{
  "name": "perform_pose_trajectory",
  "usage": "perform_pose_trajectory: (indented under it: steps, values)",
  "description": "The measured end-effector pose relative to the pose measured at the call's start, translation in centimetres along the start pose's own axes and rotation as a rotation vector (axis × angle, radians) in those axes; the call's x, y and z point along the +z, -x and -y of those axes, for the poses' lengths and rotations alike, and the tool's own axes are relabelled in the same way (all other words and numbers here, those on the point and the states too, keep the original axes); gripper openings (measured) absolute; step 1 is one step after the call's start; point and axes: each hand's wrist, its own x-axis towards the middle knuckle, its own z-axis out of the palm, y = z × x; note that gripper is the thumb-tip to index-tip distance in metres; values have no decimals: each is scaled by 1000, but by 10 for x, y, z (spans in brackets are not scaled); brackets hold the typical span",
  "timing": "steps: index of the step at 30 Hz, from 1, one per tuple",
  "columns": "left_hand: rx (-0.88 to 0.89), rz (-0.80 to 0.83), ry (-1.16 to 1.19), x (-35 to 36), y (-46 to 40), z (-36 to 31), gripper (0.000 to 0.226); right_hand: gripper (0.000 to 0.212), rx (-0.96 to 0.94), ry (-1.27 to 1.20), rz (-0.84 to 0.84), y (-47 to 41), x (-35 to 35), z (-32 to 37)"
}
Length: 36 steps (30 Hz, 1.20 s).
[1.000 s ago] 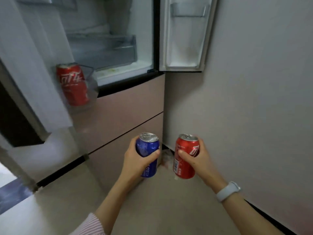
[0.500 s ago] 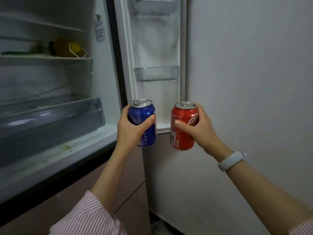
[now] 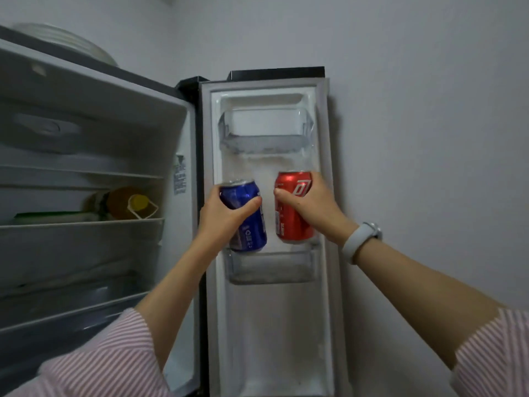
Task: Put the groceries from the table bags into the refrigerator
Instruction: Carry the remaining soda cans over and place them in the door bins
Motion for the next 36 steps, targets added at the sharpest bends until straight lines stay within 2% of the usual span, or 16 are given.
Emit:
perform_pose_trajectory:
  steps: [3,7,9,13,15,21,23,26,30,34,36]
  values:
    - [13,58,-144,13,-6,22,59,65,6,86,11,-5,11,-31]
    - [-75,110,-196,23,-13,41,62,64,59,127,108,-9,15,-53]
    - [-103,155,-229,22,-18,44,63,72,71,178,165,-11,16,-59]
    - [-80,172,-287,22,-20,44,78,83,53,245,186,-9,15,-59]
    - [-29,183,-321,22,-19,43,83,77,-1,324,157,-9,15,-59]
    - [167,189,-509,21,-20,34,68,50,-206,616,135,-12,7,-44]
    - [246,163,-552,18,-16,30,60,44,-290,707,129,-11,4,-39]
    - [333,76,-673,-16,3,23,48,40,-310,743,135,13,16,-12]
    - [398,-71,-810,-24,9,32,45,35,-352,671,32,28,22,-16]
    - [492,-158,-860,-35,35,48,43,42,-467,653,-117,66,44,-21]
    - [462,-184,-903,-49,67,59,39,41,-507,623,-104,100,61,-24]
